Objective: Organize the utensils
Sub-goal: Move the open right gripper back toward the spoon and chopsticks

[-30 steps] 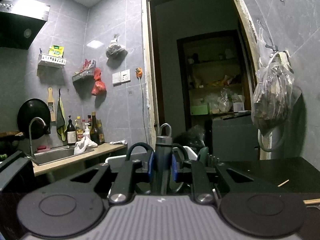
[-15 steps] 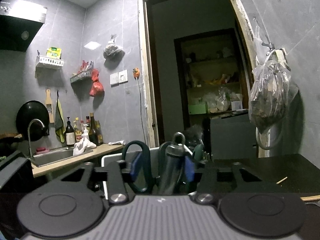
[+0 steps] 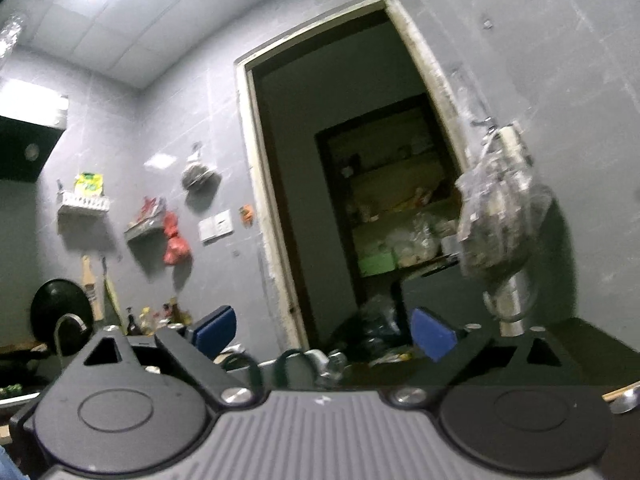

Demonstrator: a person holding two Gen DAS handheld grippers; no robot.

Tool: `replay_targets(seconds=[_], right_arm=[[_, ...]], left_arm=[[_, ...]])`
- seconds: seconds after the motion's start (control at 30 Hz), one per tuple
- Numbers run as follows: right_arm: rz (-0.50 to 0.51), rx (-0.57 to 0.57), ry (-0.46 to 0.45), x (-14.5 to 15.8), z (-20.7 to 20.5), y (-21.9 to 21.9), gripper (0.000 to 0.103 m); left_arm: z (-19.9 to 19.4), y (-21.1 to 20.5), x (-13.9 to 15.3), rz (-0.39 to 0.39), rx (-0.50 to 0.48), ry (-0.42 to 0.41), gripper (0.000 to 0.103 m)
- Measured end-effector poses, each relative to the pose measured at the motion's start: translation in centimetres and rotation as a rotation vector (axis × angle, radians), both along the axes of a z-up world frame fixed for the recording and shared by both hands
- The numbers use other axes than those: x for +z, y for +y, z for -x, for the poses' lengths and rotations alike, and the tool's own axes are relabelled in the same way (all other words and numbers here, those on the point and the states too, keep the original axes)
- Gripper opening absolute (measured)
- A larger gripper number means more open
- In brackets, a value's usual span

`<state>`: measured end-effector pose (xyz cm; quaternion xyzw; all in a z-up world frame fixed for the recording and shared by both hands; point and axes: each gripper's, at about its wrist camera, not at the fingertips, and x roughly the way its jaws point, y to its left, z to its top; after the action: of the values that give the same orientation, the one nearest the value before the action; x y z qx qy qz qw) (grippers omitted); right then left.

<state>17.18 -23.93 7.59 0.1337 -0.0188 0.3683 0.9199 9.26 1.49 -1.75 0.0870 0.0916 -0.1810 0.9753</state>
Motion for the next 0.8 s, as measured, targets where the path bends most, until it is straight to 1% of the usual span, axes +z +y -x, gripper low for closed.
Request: replay_targets(seconds=[0.1,0.27,0.57,0.7,0.77,0.8], right_arm=[[-0.013,-0.045,-0.002,0.1,0.2,-1.2,0.102],[-0.028,-0.103,0.014,-0.2,1.0,-3.2,0.103],[-0.057,-0.195,0.063,-2.0,2.7,-5.8,0.103],[-0.068,-0.245,0.109,-3.2,2.9,-6.7,0.103],[-0.047,-0.285,0.138,-3.8,3.0,-6.8,0.103],[-0.021,-0.319,0.158,-4.1,3.0,-6.8,0.103]], left_arm=[[-0.1,0.0,0.0,-0.002,-0.002,0.001,0.078],[-0.1,0.1,-0.1,0.000,-0.005,0.001,0.078],[-0.1,0.0,-0.1,0.001,-0.007,0.001,0.078],[-0.2,-0.1,-0.2,0.001,-0.011,0.001,0.078],[-0.2,0.0,-0.2,0.000,-0.013,0.000,0.078],[-0.2,0.0,-0.2,0.000,-0.014,0.000,0.078]])
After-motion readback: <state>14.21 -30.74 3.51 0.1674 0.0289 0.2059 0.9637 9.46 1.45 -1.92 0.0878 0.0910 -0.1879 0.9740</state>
